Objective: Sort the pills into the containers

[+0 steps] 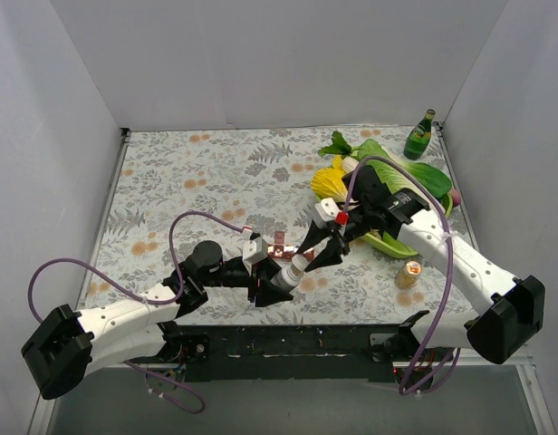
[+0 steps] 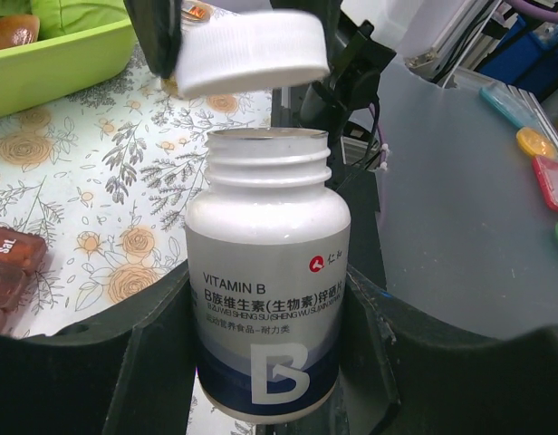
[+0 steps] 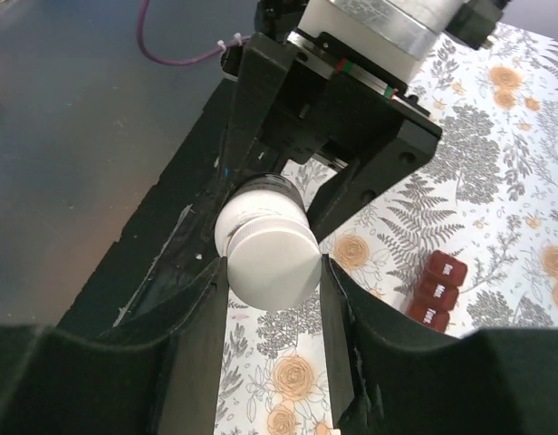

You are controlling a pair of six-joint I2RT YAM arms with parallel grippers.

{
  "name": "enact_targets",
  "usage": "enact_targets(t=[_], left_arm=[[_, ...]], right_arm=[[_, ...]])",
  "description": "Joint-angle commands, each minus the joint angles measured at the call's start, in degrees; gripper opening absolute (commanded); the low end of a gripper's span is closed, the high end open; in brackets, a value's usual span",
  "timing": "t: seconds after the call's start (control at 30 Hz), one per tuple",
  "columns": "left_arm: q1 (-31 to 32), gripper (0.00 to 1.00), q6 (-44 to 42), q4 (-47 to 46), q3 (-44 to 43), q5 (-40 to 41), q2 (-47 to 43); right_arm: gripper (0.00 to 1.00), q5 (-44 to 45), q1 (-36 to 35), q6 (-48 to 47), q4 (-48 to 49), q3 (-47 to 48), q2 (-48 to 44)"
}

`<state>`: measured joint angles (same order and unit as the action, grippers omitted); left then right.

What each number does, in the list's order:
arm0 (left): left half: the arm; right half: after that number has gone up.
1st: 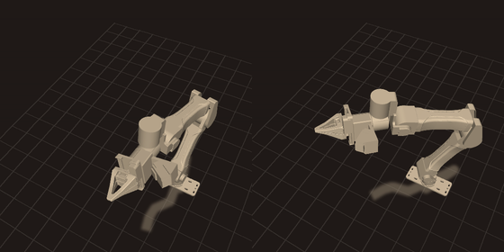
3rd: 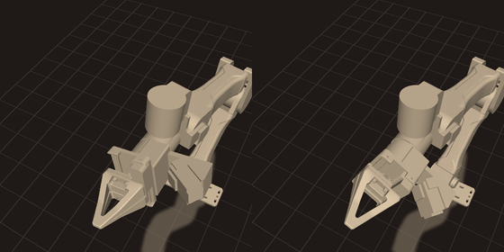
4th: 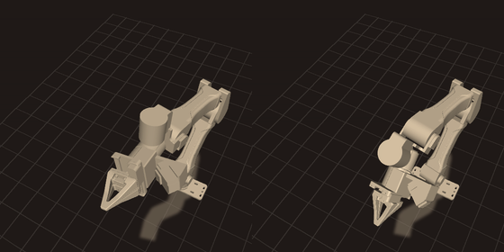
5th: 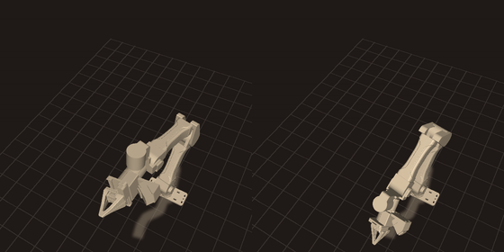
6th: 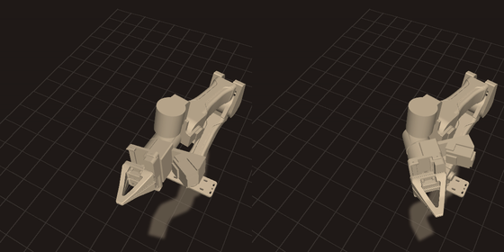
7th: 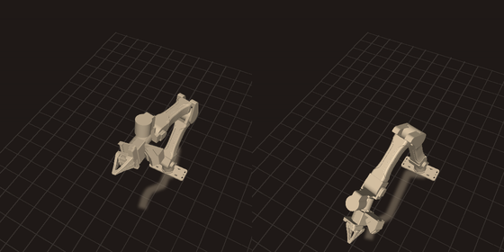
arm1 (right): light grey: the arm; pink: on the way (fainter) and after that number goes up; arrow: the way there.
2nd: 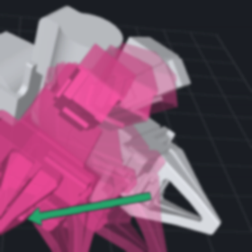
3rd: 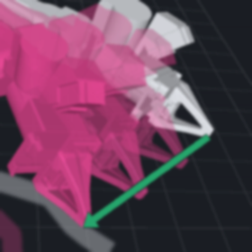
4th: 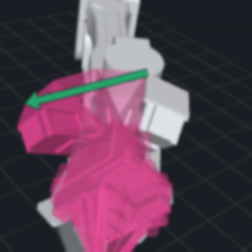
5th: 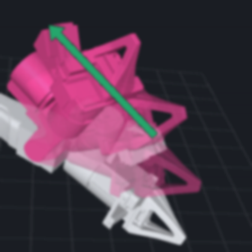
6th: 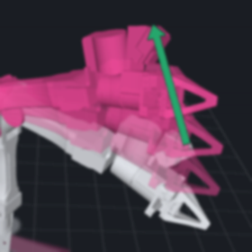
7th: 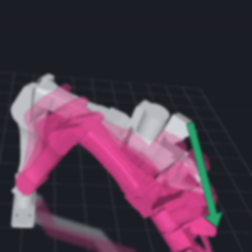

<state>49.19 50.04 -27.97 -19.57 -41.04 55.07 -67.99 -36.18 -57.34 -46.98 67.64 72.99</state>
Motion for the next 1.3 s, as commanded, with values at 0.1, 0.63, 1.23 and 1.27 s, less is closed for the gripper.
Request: enact_targets(t=[0.1, 0.63, 1.23, 1.27], left_arm=[[0.64, 0.00, 0.85, -2.80, -1.96, 2.28, -1.63], [0.64, 0.00, 1.20, -2.71, -1.96, 2.28, -2.95], [0.64, 0.00, 1.02, -0.25, -5.12, 8.16, -1.28], [0.64, 0.00, 1.20, -0.42, -5.21, 8.51, -1.45]], right_arm=[[0.28, -1.45, -3.10, 1.44, 1.10, -1.36, 0.66], [0.28, 4.70, -3.54, 3.29, 3.04, -0.67, 0.93], [0.30, 0.75, -5.47, 4.69, 3.39, -3.48, 0.40], [0.30, 0.92, -5.56, 4.78, 3.47, -3.65, 0.48]])
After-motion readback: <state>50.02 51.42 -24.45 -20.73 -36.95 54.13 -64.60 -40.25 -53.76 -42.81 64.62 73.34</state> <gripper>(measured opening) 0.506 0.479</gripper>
